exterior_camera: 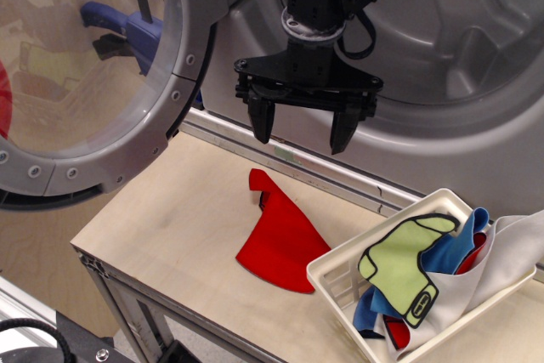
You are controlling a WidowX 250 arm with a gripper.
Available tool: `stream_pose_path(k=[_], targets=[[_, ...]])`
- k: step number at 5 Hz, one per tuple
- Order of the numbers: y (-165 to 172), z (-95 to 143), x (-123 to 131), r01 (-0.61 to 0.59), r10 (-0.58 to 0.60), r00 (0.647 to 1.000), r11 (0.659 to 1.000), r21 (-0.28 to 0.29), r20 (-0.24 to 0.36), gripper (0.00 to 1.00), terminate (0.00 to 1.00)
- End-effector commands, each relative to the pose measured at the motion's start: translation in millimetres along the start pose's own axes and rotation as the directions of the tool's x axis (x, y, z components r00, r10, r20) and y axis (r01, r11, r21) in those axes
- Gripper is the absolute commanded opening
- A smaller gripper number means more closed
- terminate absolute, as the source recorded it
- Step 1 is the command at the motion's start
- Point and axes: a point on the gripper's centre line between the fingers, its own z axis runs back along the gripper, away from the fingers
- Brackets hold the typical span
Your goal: Put clothes in laundry machine
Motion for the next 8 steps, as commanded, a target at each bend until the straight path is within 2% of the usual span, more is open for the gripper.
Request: stream_pose_path(k=[1, 2, 3, 4, 5, 6, 7, 8], targets=[[0, 0, 0, 0.0, 0.0, 1.0, 1.0, 0.0, 0.0, 1.0, 0.0], [-31, -3, -13, -0.148, 0.141, 0.987, 0.984, -0.101, -0.072, 1.0, 0.0], [-52, -4, -26, -0.114, 0.102, 0.99, 0.986, -0.119, -0.1, 1.0, 0.0], [-72, -12, -36, -0.183, 0.171, 0.981, 0.971, -0.155, -0.087, 1.0, 0.0], [-88, -18, -47, -0.285, 0.275, 0.959, 0.934, -0.217, -0.074, 1.0, 0.0], [-96, -27, -51, -0.401, 0.396, 0.916, 0.888, -0.224, -0.07, 1.0, 0.0], [-99, -45, -51, -0.512, 0.512, 0.857, 0.833, -0.211, -0.06, 1.0, 0.0], [-102, -61, -50, -0.568, 0.564, 0.822, 0.805, -0.172, -0.076, 1.0, 0.0]])
